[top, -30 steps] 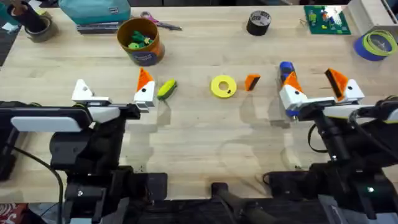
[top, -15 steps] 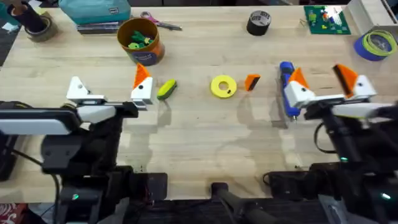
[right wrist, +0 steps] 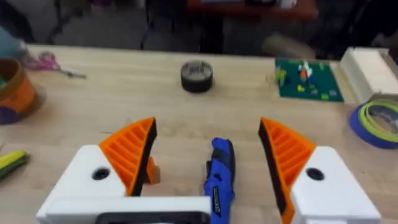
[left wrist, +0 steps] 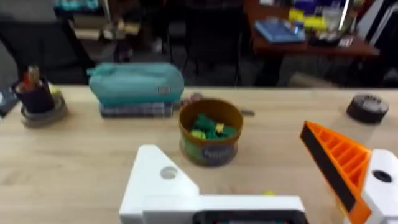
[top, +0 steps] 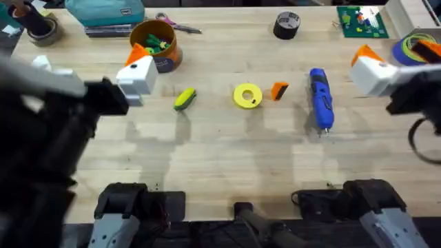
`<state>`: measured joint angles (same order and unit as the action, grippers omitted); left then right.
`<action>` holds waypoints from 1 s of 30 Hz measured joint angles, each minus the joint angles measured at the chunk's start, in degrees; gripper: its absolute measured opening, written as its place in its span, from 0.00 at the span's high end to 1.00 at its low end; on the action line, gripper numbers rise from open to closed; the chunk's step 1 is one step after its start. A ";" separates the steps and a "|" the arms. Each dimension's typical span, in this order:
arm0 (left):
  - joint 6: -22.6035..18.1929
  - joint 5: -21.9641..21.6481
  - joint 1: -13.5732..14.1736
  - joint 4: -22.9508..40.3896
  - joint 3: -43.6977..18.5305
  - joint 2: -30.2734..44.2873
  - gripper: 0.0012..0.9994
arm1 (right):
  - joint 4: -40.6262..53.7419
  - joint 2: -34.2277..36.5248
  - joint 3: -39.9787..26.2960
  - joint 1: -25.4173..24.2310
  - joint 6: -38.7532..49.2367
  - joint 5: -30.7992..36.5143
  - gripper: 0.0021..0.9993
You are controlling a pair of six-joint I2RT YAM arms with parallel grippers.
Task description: Pick up the gripper from the table and insert it into the empty holder that is missing its gripper. Then pick up a screw, insert it into the mounting hole, and use the screwdriver to tighten it. Finally, clean up the table by picking up the vegetable and placing it into the bucket.
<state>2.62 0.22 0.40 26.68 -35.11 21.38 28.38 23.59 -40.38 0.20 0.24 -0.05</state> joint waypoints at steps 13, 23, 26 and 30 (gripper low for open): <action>-0.01 1.67 0.00 24.51 -25.88 38.00 0.01 | 27.34 36.32 -24.44 0.01 1.50 0.00 0.00; -0.01 1.67 0.00 25.63 -26.80 48.40 0.01 | 29.29 39.89 -24.51 -0.01 1.52 0.00 0.00; -0.01 1.67 0.00 25.65 -26.80 49.41 0.01 | 29.29 39.89 -24.51 -0.01 1.52 0.00 0.00; -2.50 1.91 0.00 25.04 -26.80 50.11 0.01 | 28.77 39.90 -24.51 0.01 1.52 0.00 0.00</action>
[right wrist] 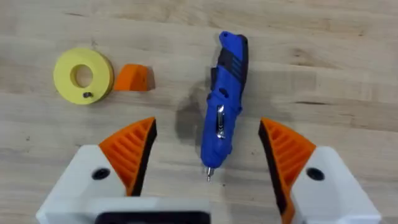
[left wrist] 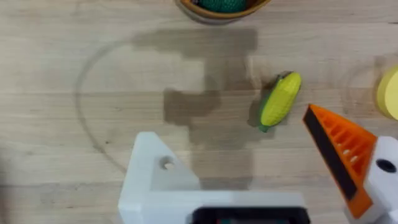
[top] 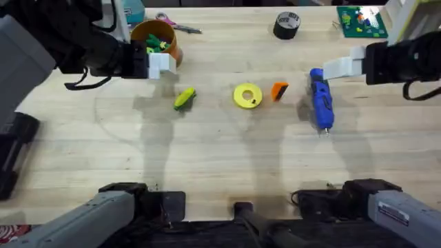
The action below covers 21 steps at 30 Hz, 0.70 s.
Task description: Pick up the gripper from the table and insert it into the empty holder that is missing its gripper. Then pick up a screw, insert it into the mounting hole, and use the screwdriver to tighten it. Finally, clean up the table by picking up the vegetable and placing it into the bucket.
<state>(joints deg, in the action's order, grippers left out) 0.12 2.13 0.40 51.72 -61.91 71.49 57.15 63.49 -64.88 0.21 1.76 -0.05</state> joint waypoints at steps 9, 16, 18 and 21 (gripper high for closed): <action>-8.47 0.02 7.14 0.98 -0.09 4.80 0.00 | -1.05 -0.01 0.00 -0.02 0.00 0.00 0.00; -12.76 1.56 11.94 0.21 -0.09 14.00 0.00 | -1.05 -0.01 0.00 0.00 0.00 0.00 0.00; -13.24 2.53 12.17 -0.38 -0.09 16.55 0.00 | -1.05 -0.01 0.00 -0.02 0.00 0.00 0.00; -14.04 3.59 12.07 -3.94 -0.09 21.79 0.02 | -1.07 -0.01 0.00 -0.02 0.00 0.00 0.00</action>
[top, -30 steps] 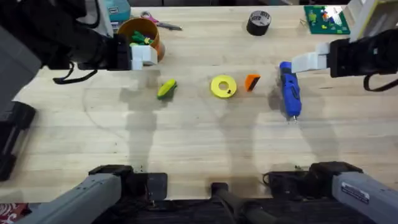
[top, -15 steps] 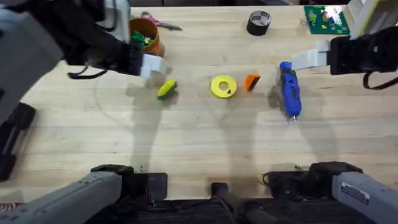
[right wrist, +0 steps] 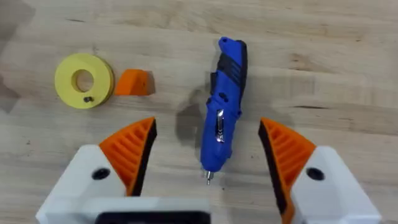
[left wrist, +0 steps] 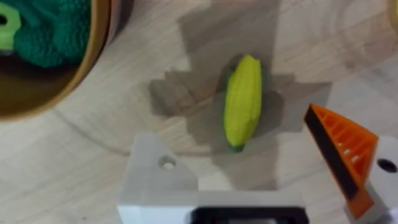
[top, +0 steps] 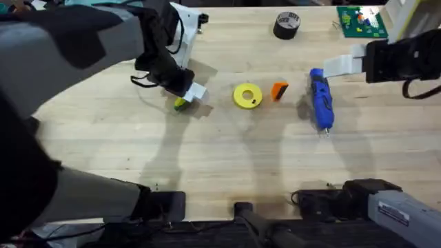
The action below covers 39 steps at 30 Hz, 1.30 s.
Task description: Pick up the gripper from the table and insert it into the empty holder that is missing its gripper. Then pick up a screw, insert it into the mounting hole, and use the screwdriver to tighten it. Finally, clean up the table by picking up the vegetable and placing it into the bucket.
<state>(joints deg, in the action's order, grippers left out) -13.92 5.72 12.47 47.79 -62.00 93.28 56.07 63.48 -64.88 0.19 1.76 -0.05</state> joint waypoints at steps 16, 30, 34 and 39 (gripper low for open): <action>-1.35 0.89 -0.50 -2.14 0.00 3.64 0.99 | 0.02 0.00 0.00 0.02 0.00 0.00 0.00; -0.40 0.88 -0.50 0.13 -1.79 3.63 0.99 | 0.02 0.00 0.00 0.01 0.00 0.00 0.00; 1.83 0.87 -0.50 4.74 -6.83 2.88 0.99 | 0.02 0.00 0.00 0.00 0.00 0.00 0.00; 3.10 0.89 -0.50 12.40 -14.59 -0.48 0.99 | 0.02 0.02 0.00 0.02 0.00 0.00 0.00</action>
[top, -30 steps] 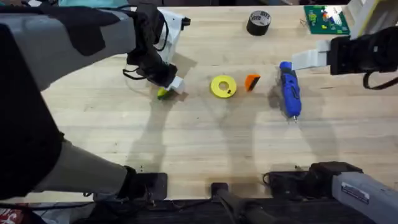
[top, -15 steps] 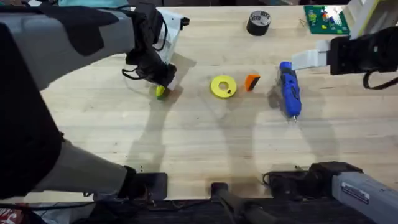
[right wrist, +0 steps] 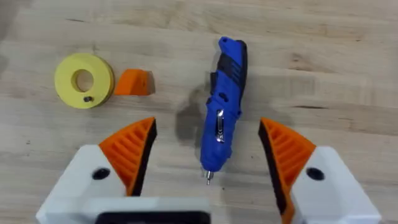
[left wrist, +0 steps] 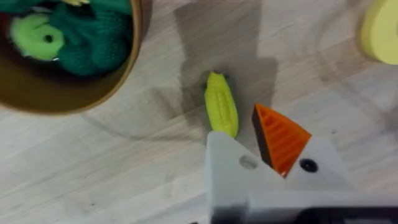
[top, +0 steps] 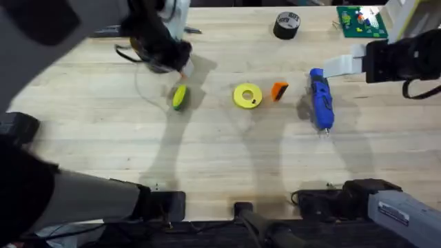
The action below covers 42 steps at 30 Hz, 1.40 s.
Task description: Pick up the gripper from the table and insert it into the empty holder that is missing its gripper. Then pick up a screw, insert it into the mounting hole, and use the screwdriver to tighten it. Finally, clean up the table by picking up the vegetable and placing it into the bucket.
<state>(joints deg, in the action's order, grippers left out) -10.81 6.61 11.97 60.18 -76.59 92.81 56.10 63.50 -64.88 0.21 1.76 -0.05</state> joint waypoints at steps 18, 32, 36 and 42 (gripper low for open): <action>2.25 -0.12 0.00 6.43 -7.49 -8.33 0.87 | 0.00 -0.02 0.00 -0.01 0.00 0.00 0.00; 2.63 -0.17 0.00 6.47 -7.49 -8.34 0.01 | 0.02 0.00 0.00 -0.02 0.00 0.00 0.00; 2.67 -0.17 0.00 6.45 -7.49 -8.34 0.01 | 2.19 -0.02 0.00 -0.02 0.00 0.00 0.00; 2.67 -0.17 -0.01 4.32 -7.49 -8.32 0.01 | 10.86 0.00 0.00 -0.02 0.02 0.00 0.00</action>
<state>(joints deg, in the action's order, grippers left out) -8.14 6.44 11.96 64.51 -84.07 84.49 66.95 63.51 -64.88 0.19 1.78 -0.05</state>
